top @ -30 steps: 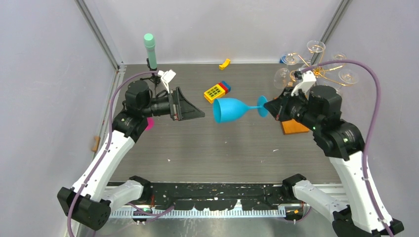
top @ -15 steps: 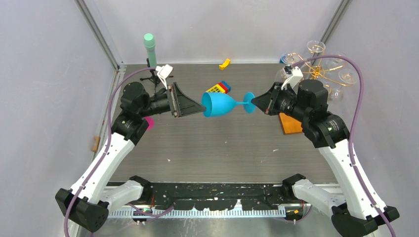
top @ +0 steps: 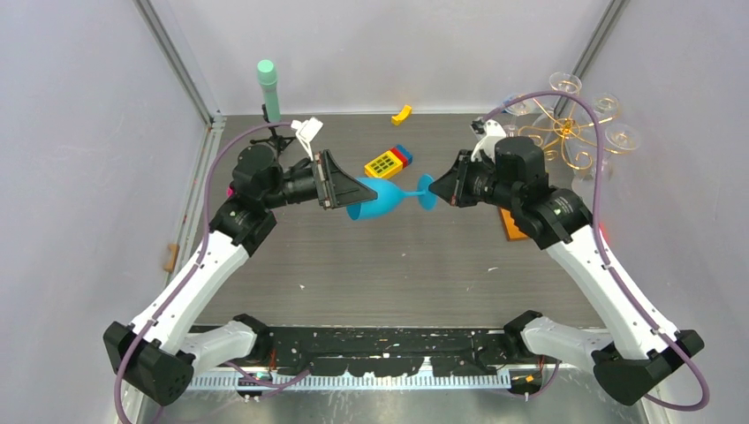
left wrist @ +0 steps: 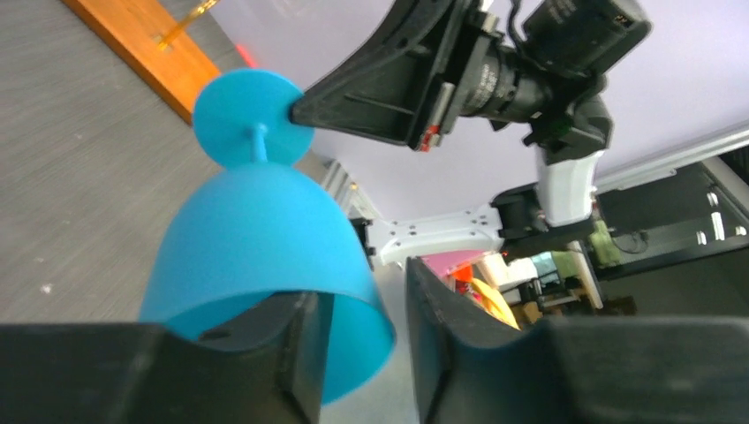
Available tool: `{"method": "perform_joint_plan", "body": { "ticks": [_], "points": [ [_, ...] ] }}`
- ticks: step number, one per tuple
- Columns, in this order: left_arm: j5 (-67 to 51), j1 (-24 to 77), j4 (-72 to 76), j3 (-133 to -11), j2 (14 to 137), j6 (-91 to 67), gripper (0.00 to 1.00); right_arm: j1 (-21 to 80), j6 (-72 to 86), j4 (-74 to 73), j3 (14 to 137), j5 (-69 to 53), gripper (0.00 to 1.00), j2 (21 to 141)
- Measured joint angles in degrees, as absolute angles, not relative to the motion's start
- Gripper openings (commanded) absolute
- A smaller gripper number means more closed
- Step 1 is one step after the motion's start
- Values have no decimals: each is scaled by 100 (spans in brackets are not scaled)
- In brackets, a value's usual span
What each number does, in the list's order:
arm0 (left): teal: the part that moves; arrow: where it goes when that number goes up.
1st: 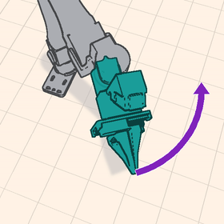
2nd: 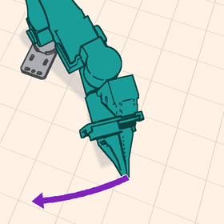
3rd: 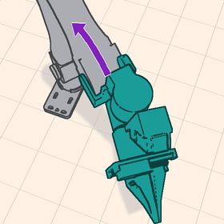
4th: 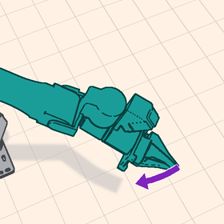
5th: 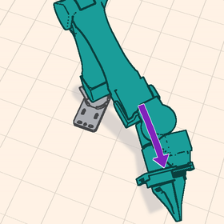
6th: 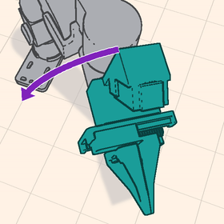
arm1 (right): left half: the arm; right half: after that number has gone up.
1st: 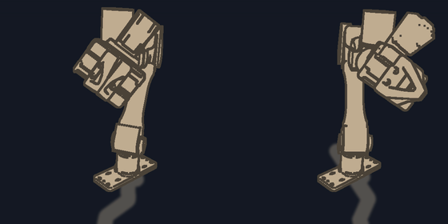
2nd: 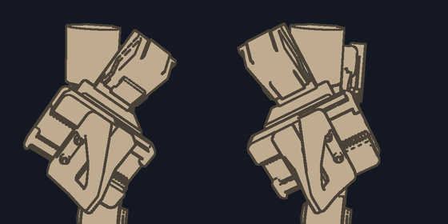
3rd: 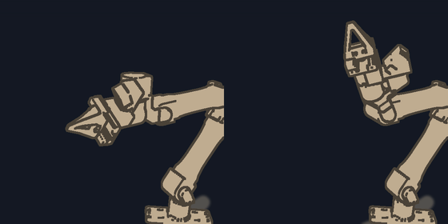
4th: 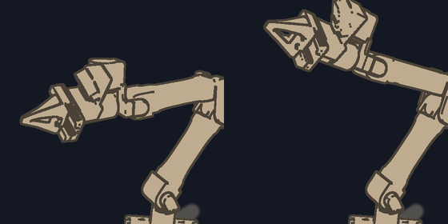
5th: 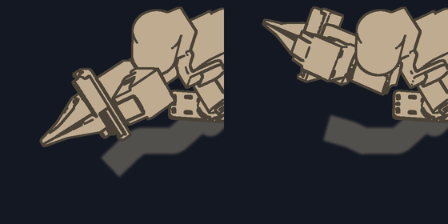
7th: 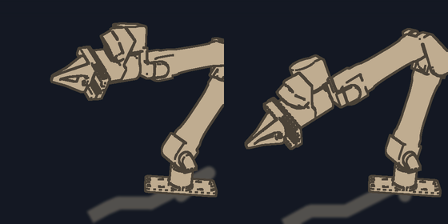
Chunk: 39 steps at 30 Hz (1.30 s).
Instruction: Take the wine glass off the wine glass rack
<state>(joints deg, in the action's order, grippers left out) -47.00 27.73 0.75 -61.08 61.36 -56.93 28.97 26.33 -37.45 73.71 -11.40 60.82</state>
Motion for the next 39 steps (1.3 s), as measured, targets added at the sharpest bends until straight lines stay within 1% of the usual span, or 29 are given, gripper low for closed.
{"method": "perform_joint_plan", "body": {
  "ticks": [3,5,6,7,8,10,13,15,18,22,30,34,39],
  "points": [
    [-4574,2775,-283,-6119,6187,-5450,2,3033,2589,-3754,7371,-998,0,6171],
    [-4447,2777,-609,-6143,6204,-5260,0,3065,2554,-3782,7371,-854,11,6224],
    [-4366,2775,-766,-6165,6215,-5168,0,3074,2536,-3789,7371,-801,24,6254],
    [-4283,2775,-930,-6193,6226,-5041,0,3089,2521,-3802,7371,-777,31,6276],
    [-4198,2775,-1105,-6237,6237,-4895,0,3114,2528,-3826,7373,-749,43,6305],
    [-3938,2777,-1627,-6401,6270,-4495,0,3148,2552,-3850,7384,-696,56,6342],
    [-3363,2788,-2512,-6801,6390,-3789,0,3177,2493,-3946,7470,-473,62,6355],
    [-2858,2788,-3170,-7181,6560,-3299,0,3177,2445,-4045,7594,-276,71,6355],
    [-2137,2788,-4025,-7745,7006,-2722,0,3177,2397,-4248,7819,-40,73,6372],
    [-1094,2790,-5122,-8586,8064,-2097,0,3177,2379,-4560,8154,276,73,6521],
    [429,2779,-6477,-9612,9778,-1553,0,3177,2285,-5234,8298,893,73,6726],
    [777,2720,-6788,-9896,10191,-1450,0,3177,2259,-5317,8298,1002,73,6654],
    [845,2497,-6923,-9946,10304,-1452,0,3177,2231,-5391,8298,1098,73,6521]
  ]
}}
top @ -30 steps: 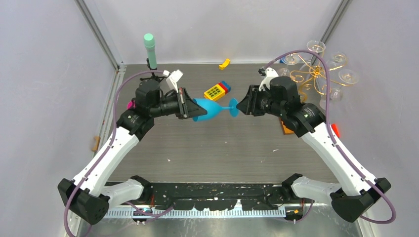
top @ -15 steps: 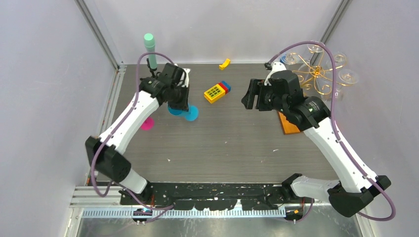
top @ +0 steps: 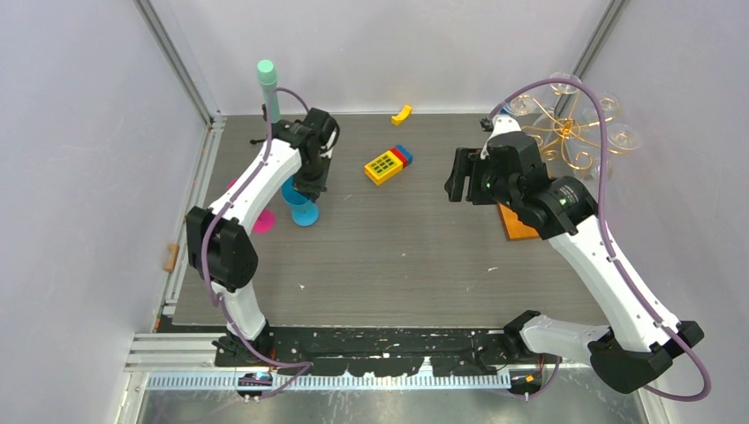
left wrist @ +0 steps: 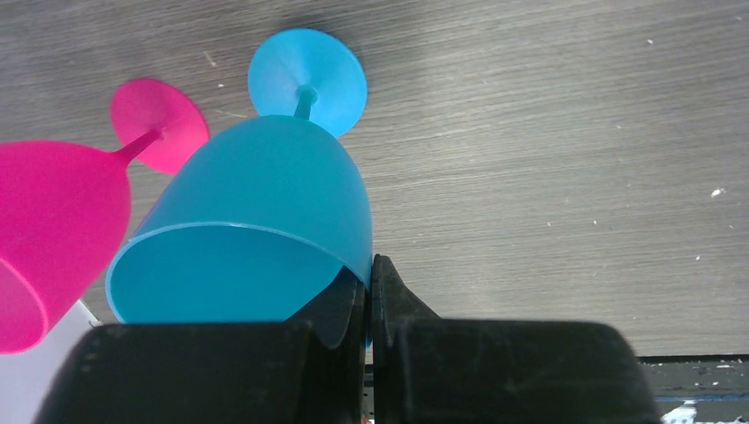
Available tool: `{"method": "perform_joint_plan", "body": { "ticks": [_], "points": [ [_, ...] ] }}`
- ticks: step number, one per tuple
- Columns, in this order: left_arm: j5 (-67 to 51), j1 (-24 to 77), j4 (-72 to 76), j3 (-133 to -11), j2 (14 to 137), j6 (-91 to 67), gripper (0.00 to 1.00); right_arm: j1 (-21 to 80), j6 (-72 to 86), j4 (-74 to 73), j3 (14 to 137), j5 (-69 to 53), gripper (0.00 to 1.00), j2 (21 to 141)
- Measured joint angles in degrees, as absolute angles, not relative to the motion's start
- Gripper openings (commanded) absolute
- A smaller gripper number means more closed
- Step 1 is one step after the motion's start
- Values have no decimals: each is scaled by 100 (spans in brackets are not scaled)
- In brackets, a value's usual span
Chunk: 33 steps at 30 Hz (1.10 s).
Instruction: Take the wine glass off the wine glass rack
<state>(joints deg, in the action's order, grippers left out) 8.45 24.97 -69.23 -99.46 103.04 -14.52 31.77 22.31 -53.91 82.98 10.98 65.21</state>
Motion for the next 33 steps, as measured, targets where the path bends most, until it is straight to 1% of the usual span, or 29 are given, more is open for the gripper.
{"method": "perform_joint_plan", "body": {
  "ticks": [6,8,15,21,25,28,29,33],
  "points": [
    [845,2130,-6963,-9937,10304,-1461,0,3177,2196,-5435,8291,1160,73,6486],
    [832,2043,-6965,-9911,10304,-1466,4,3177,2178,-5448,8291,1170,74,6486],
    [670,1966,-6978,-9837,10304,-1479,25,3177,2154,-5450,8291,1181,74,6488],
    [631,1929,-7083,-9904,10304,-1474,32,3177,2152,-5454,8294,1194,74,6488],
    [637,1914,-7240,-10245,10283,-1455,41,3177,2145,-5492,8311,1205,74,6499],
    [631,1911,-7284,-10447,10119,-1444,47,3177,2117,-5570,8409,1243,74,6541],
    [626,1909,-7306,-10484,10029,-1448,50,3177,2106,-5577,8466,1253,74,6565],
    [510,1909,-7314,-10497,9489,-1441,68,3177,2001,-5688,8921,1354,74,6735]
  ]
}}
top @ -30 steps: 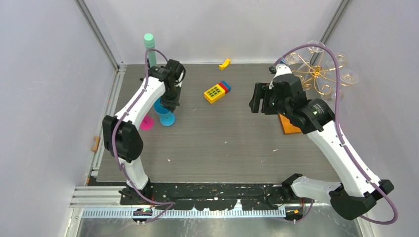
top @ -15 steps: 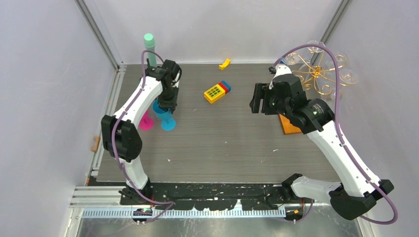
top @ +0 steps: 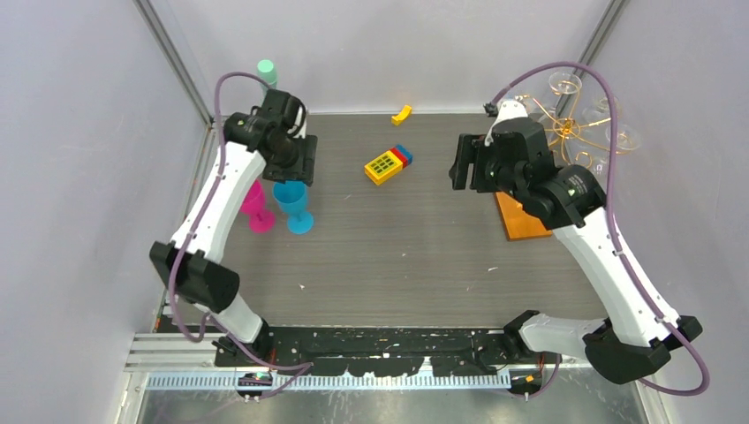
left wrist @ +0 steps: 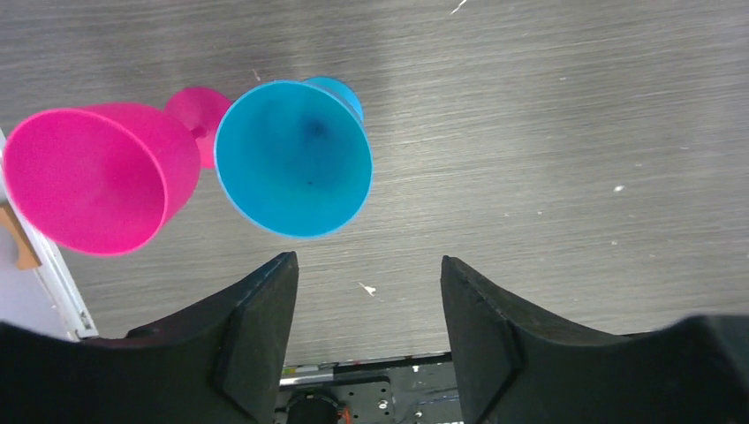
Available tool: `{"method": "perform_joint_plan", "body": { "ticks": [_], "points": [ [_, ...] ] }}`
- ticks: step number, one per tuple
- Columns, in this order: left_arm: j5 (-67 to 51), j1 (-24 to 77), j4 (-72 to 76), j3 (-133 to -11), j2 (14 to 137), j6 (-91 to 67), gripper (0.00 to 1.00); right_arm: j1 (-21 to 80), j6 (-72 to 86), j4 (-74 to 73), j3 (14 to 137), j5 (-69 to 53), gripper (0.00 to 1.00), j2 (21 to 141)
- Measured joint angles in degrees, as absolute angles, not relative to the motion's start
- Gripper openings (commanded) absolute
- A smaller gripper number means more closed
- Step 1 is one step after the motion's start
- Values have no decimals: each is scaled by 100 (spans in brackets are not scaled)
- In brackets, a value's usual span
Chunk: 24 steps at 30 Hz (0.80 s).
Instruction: Take the wine glass off the wine glass rack
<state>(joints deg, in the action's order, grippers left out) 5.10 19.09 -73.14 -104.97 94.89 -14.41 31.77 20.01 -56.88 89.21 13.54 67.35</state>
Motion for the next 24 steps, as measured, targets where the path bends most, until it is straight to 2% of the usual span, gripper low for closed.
{"method": "perform_joint_plan", "body": {
  "ticks": [4,6,12,18,24],
  "points": [
    [274,1909,-7199,-10370,8731,-1411,91,3177,1767,-5787,9688,1660,74,7022],
    [78,1909,-7074,-10178,8320,-1406,98,3177,1579,-5793,10132,1931,74,7194],
    [-685,1909,-6490,-9310,7223,-1332,100,3177,652,-5669,11238,3395,71,7889],
    [-1404,1909,-5874,-8608,6705,-1326,100,3177,-888,-5269,11472,5151,67,8960],
    [-1697,1909,-5461,-8191,6425,-1332,100,3177,-2154,-4772,11439,5883,77,9931]
  ]
}}
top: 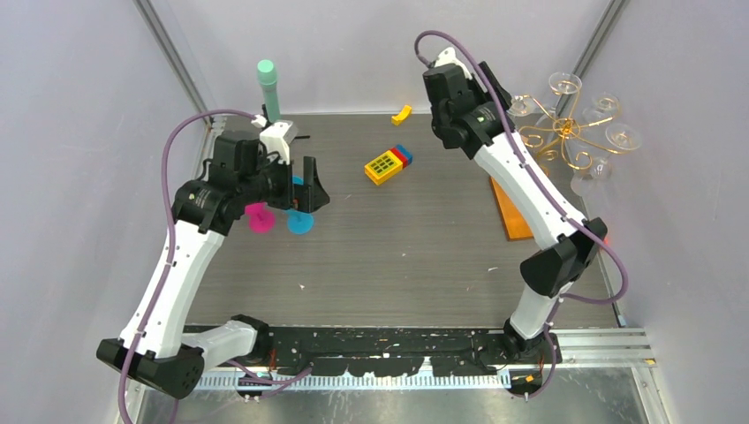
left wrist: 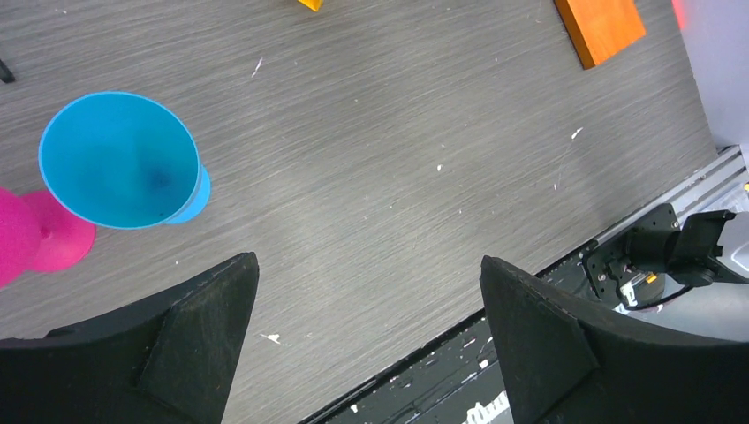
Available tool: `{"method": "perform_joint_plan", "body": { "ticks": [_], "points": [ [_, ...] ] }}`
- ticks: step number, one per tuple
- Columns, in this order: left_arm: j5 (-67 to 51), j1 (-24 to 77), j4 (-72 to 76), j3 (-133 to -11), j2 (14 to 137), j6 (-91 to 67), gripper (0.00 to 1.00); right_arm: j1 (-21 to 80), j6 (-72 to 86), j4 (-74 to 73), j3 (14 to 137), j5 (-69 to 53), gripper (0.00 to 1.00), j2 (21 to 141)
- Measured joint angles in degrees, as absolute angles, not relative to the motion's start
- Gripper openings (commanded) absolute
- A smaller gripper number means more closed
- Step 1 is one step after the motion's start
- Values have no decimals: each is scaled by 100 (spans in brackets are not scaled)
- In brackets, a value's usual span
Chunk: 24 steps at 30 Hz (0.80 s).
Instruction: Take the wine glass off the wine glass rack
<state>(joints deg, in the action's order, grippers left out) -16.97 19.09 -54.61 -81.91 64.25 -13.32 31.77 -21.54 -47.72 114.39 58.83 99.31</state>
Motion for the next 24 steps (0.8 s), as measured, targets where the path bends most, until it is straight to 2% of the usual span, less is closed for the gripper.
{"method": "perform_joint_plan", "body": {
  "ticks": [5,18,24],
  "points": [
    [-1695,1909,-5345,-8141,6423,-1334,100,3094,-2860,-4274,11443,6143,78,10193],
    [-1439,1909,-5328,-8042,6351,-1345,100,2596,-3273,-4130,11452,6143,68,10418],
    [-1426,1909,-5312,-8027,6351,-1345,100,2547,-3264,-4241,11424,5979,59,10425]
  ]
}}
